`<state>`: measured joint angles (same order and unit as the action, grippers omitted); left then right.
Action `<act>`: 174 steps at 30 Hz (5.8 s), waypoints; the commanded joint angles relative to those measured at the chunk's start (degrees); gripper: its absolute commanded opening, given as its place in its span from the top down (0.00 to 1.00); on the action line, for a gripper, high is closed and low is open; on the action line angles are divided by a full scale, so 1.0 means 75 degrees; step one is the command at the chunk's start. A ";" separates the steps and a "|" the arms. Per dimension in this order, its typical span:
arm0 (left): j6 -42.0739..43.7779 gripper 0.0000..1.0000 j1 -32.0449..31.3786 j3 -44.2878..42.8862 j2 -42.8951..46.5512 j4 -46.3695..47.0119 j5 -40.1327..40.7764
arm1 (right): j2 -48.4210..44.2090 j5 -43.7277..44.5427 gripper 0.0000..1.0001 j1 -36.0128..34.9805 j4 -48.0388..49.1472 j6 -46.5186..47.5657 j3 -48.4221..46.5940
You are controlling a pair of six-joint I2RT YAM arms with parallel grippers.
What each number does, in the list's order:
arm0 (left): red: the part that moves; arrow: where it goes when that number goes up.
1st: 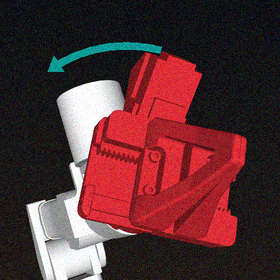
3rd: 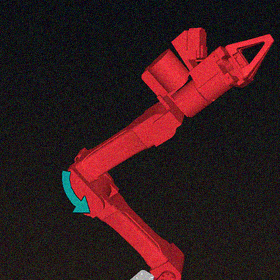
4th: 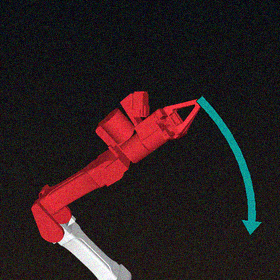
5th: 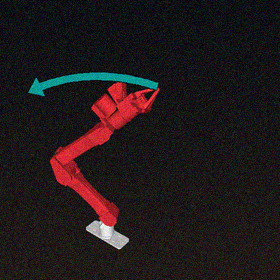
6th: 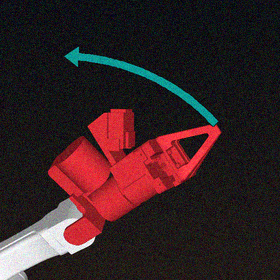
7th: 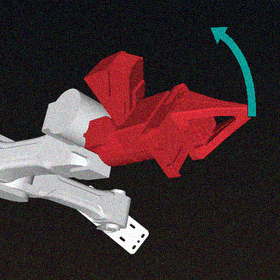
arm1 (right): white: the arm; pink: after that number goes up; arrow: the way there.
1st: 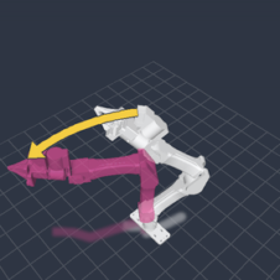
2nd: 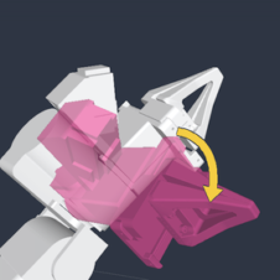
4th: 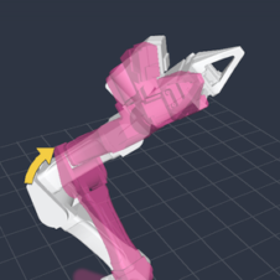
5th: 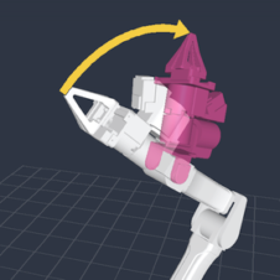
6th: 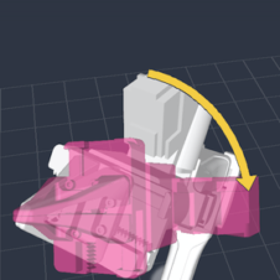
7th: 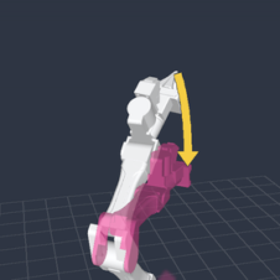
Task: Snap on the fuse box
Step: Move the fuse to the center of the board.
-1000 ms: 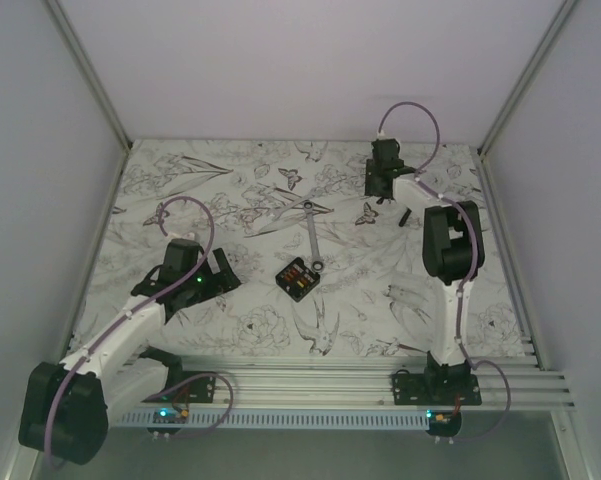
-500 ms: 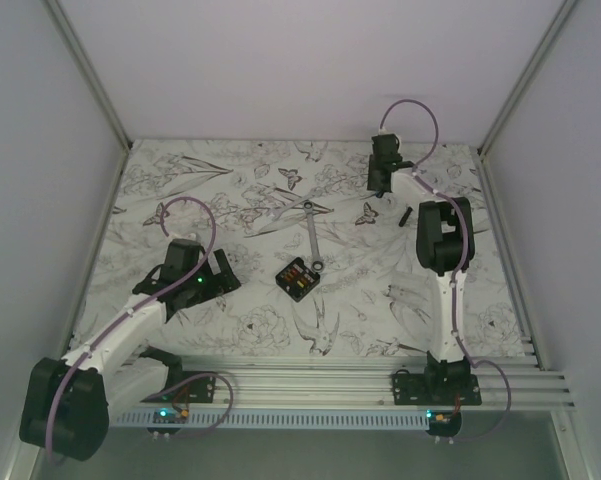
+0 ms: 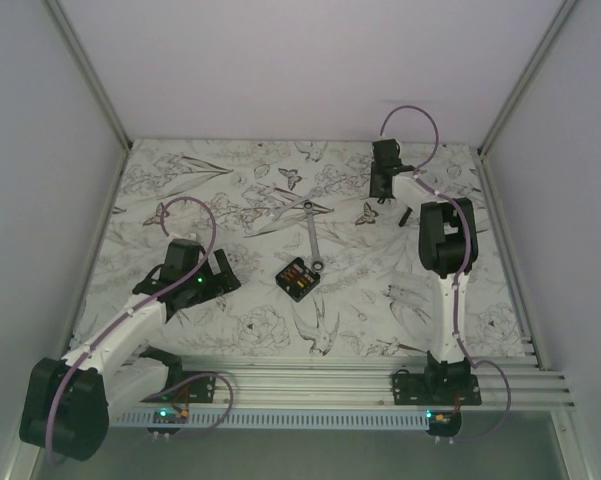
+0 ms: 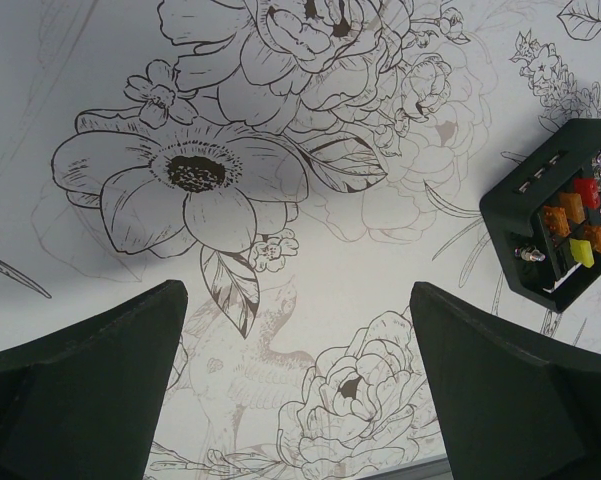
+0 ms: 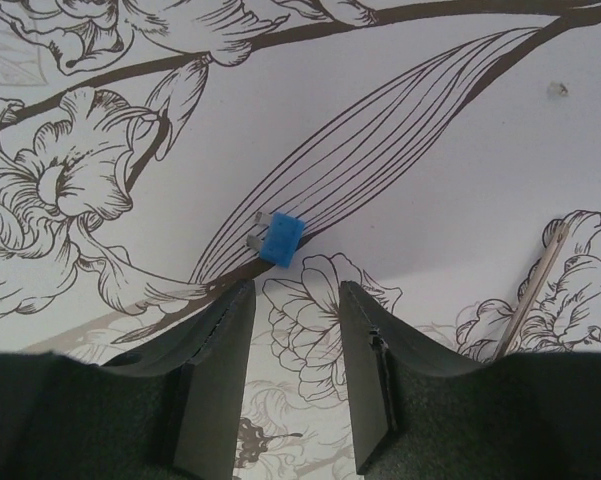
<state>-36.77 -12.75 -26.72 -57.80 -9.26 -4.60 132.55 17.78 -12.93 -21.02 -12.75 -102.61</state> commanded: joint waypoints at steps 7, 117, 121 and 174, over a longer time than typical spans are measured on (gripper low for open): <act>0.0087 0.00 0.0045 -0.0047 0.0065 -0.0172 0.0085 | -0.0268 -0.1055 0.57 0.0302 0.0126 0.0536 0.0087; 0.0104 0.00 0.0039 -0.0081 0.0078 -0.0172 0.0006 | 0.0587 -0.3963 0.74 0.0624 -0.1176 0.4296 -0.0663; 0.0069 0.00 0.0045 -0.0092 0.0101 -0.0171 -0.0039 | 0.0172 -0.3849 0.75 0.0561 -0.1115 0.4094 -0.0207; -0.0300 0.00 0.0020 -0.0070 0.0236 0.0029 -0.0806 | -0.4387 -0.2277 0.64 -0.2438 -0.1174 0.0935 0.6029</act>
<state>-38.57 -12.75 -26.72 -56.16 -8.99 -9.63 99.24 0.99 -30.63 -26.00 -6.46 -58.04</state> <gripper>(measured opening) 0.999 0.362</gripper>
